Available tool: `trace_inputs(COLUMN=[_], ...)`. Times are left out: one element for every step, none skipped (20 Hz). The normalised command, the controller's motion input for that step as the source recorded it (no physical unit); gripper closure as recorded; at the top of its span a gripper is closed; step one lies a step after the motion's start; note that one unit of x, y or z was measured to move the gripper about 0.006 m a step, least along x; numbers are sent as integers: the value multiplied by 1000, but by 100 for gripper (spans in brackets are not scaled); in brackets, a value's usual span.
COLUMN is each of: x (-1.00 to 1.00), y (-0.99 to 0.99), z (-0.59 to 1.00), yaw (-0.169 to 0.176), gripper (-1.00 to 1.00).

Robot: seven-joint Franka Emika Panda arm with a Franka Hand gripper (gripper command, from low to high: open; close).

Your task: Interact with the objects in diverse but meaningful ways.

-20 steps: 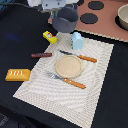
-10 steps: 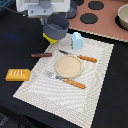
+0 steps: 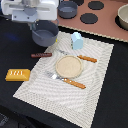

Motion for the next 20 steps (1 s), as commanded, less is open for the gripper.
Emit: trace_inputs(x=[-643, -646, -663, -654, -603, -591, -569, -540, -534, -534, -517, -491, -483, -463, -451, -463, -437, -446, -431, -426], y=[-9, 0, 0, 0, 0, 0, 0, 0, 0, 0, 0, 0, 0, 0, 0, 0, 0, 0, 0, 0], z=[-209, -154, -143, -160, -186, -209, -240, -260, -277, -274, -286, -309, -340, -386, -440, -466, -483, -494, -471, -449], yaw=[-34, -16, -7, -1, 0, 0, 0, 0, 0, 0, 2, 3, 1, 0, 0, 0, 3, 9, 13, 15], gripper=[100, 100, 100, 100, 100, 100, 100, 100, 100, 100, 100, 100, 100, 100, 100, 100, 100, 100, 100, 100])
